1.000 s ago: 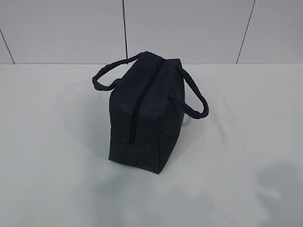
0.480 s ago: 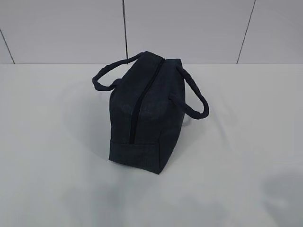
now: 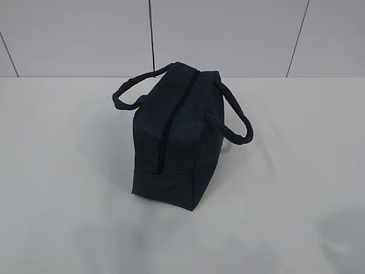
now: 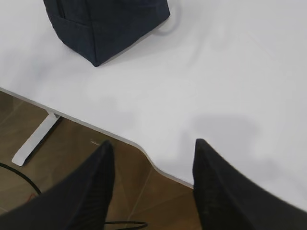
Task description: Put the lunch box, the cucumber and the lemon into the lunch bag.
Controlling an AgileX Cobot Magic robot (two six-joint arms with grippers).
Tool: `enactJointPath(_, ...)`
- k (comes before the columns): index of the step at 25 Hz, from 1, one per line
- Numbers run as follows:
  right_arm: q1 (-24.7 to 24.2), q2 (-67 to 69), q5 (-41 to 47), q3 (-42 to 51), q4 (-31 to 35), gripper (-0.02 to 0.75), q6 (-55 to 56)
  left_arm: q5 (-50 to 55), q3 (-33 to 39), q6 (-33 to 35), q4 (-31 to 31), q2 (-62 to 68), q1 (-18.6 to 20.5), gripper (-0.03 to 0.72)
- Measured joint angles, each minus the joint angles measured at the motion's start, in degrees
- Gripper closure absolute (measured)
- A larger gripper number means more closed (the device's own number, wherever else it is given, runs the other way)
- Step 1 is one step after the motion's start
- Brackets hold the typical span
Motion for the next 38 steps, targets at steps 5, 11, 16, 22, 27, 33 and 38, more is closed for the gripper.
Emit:
enactJointPath(5, 0.0, 0.0, 0.0, 0.0, -3.2, 0.342, 4.2, 0.0, 0.0, 0.0, 2.0, 0.0, 0.1, 0.46)
enactJointPath(11, 0.0, 0.0, 0.0, 0.0, -7.7, 0.341, 9.8, 0.0, 0.0, 0.0, 2.5, 0.0, 5.2, 0.46)
enactJointPath(16, 0.0, 0.0, 0.0, 0.0, -7.8, 0.341, 10.0, 0.0, 0.0, 0.0, 2.2, 0.0, 11.0, 0.46)
enactJointPath(22, 0.0, 0.0, 0.0, 0.0, -8.0, 0.342, 10.0, 0.0, 0.0, 0.0, 1.3, 0.0, 14.5, 0.46)
enactJointPath(27, -0.2, 0.0, 0.0, 0.0, -8.4, 0.341, 10.0, 0.0, 0.0, 0.0, 1.1, 0.0, 15.0, 0.46)
enactJointPath(33, -7.0, 0.0, 0.0, 0.0, -8.4, 0.341, 10.0, 0.0, 0.0, 0.0, 0.9, 0.0, 16.8, 0.461)
enactJointPath(38, -10.8, 0.0, 0.0, 0.0, -8.4, 0.341, 10.0, 0.0, 0.0, 0.0, 0.5, 0.0, 17.4, 0.461)
